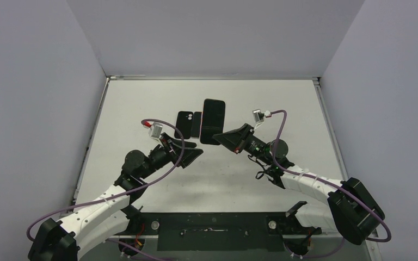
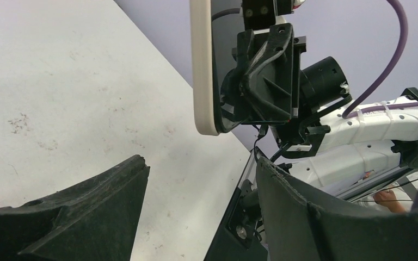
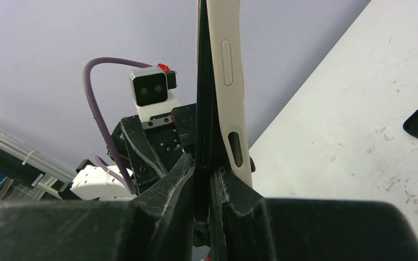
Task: Take the phone out of the phone case
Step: Remove the phone case from the phone.
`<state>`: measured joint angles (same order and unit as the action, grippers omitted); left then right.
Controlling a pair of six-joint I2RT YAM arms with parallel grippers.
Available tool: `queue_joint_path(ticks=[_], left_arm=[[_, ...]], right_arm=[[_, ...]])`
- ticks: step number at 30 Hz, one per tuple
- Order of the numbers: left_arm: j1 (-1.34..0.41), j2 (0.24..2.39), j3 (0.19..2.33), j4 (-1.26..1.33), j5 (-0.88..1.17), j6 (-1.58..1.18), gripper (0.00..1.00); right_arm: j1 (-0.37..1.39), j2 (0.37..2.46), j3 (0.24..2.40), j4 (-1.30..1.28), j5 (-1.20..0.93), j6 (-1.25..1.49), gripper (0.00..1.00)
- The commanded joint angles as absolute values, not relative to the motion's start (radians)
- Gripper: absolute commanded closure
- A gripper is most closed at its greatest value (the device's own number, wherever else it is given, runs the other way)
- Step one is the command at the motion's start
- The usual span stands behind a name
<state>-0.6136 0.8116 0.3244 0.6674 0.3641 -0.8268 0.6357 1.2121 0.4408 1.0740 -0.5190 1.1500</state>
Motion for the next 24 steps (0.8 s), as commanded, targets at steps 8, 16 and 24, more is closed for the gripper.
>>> queue_joint_path(ticks=[8,16,24], left_arm=[[-0.609,0.892,0.343,0.770,0.358,-0.850,0.32],[-0.608,0.923,0.359,0.807,0.355,-0.864,0.32],[-0.607,0.914,0.360,0.808,0.313,-0.882,0.33]], right_arm=[[0.652,1.161,0.463,1.187,-0.514,1.157,1.00],[0.671,1.176,0.468,1.195,-0.514,1.150,1.00],[0.691,1.185,0.473,1.200,-0.517,1.148,1.00]])
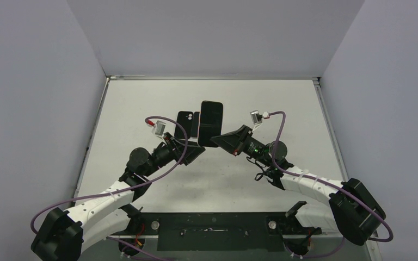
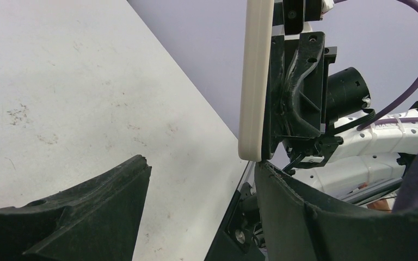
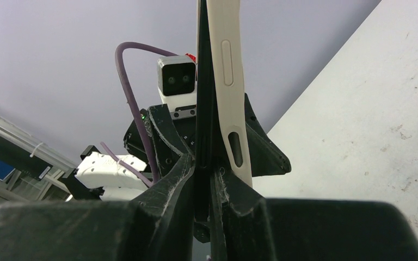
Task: Take the phone out of the phone case
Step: Remove the phone case from the phone.
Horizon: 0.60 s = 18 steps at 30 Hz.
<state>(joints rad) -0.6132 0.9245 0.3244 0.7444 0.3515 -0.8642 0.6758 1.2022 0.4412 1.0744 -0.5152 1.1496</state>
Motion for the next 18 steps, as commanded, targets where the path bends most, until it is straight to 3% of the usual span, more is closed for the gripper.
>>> queue_joint_path(ticks=[1,9,18], left_arm=[[-0.607,0.914,0.361,0.808,0.309,-0.885,0.33],[-0.553,0.916,0.354,0.743,0.259,-0.954,0.41],[-0.531,0.946,0.364,0.852,0.359,-0.964,0.41]], right_arm=[[0.693,1.184,0.472,1.198,-0.518,1.147,1.00],[0.708,1.182,0.476,1.214,-0.542,1.164,1.00],[0.718,1.173,0.479,1.191,-0.539,1.149,1.00]])
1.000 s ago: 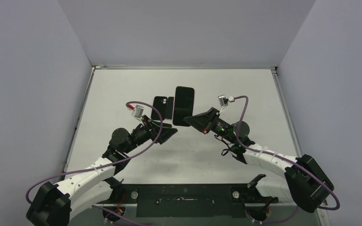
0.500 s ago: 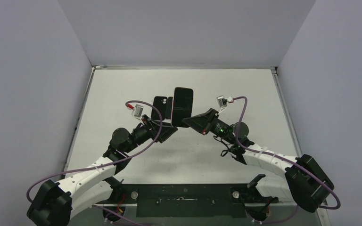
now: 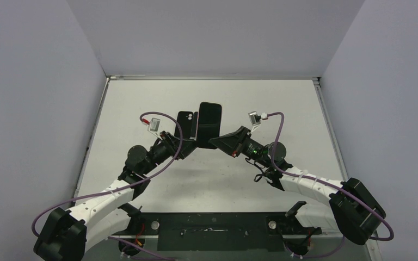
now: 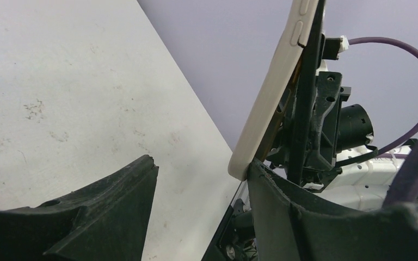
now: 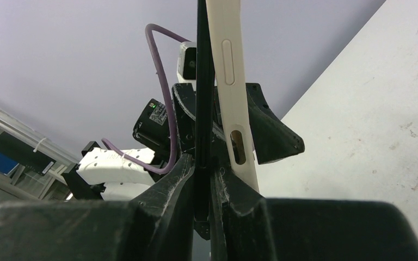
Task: Take the phone out of the phone case
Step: Remove the phone case from the phone.
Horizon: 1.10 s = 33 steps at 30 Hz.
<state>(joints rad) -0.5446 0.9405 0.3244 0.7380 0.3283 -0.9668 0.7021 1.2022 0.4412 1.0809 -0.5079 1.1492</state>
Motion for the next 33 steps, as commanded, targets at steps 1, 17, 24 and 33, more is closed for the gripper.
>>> queue_joint_path(ticks=[1,17,24,33], left_arm=[[-0.531,0.949,0.370,0.875,0.383,-0.951,0.41],[-0.526,1.012,0.405,1.029,0.529,-0.942,0.77],[-0.510,0.942,0.458,0.731,0.367,-0.827,1.00],[-0.448,0.982,0.534,0.562,0.233,-0.775,1.00]], right_arm=[[0.718,1.176,0.479,1.191,-0.539,1.149,1.00],[0.729,1.222,0.495,1.239,-0.604,1.171,1.00],[0.717,1.213,0.475,1.190,-0.627,1.135,1.00],[0.690,1.211,0.430,1.103,-0.661,1.050,1.00]])
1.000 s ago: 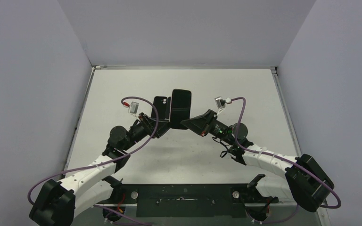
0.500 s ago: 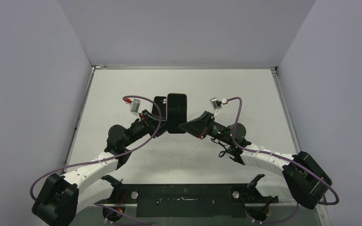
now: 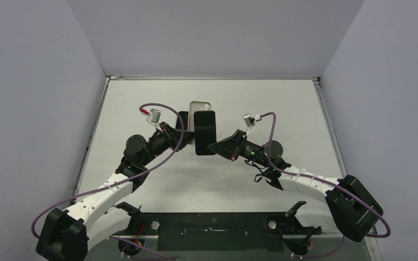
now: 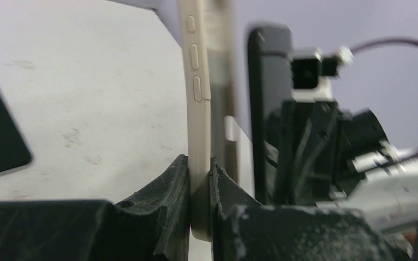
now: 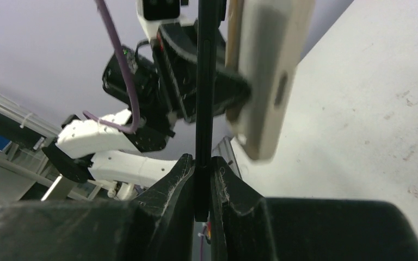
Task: Take the phone out of the phone case
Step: Remove the phone case from the phone.
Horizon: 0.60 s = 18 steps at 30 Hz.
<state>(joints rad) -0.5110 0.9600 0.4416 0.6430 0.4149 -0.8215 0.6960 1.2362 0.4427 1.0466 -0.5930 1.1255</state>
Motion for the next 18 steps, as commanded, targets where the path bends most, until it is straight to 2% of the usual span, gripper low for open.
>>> queue_joint_path(ticks=[1,7,18], left_arm=[[-0.441,0.996,0.552,0.542,0.227,-0.765,1.00],[-0.361,1.099,0.666,0.401,0.249,-0.695,1.00],[-0.135,1.400,0.948,-0.035,0.327,-0.352,1.00]], right_arm=[[0.685,1.207,0.422,1.087,-0.660,1.038,1.00],[0.638,1.173,0.366,1.029,-0.666,0.980,1.00],[0.519,1.045,0.301,0.812,-0.618,0.812,1.00]])
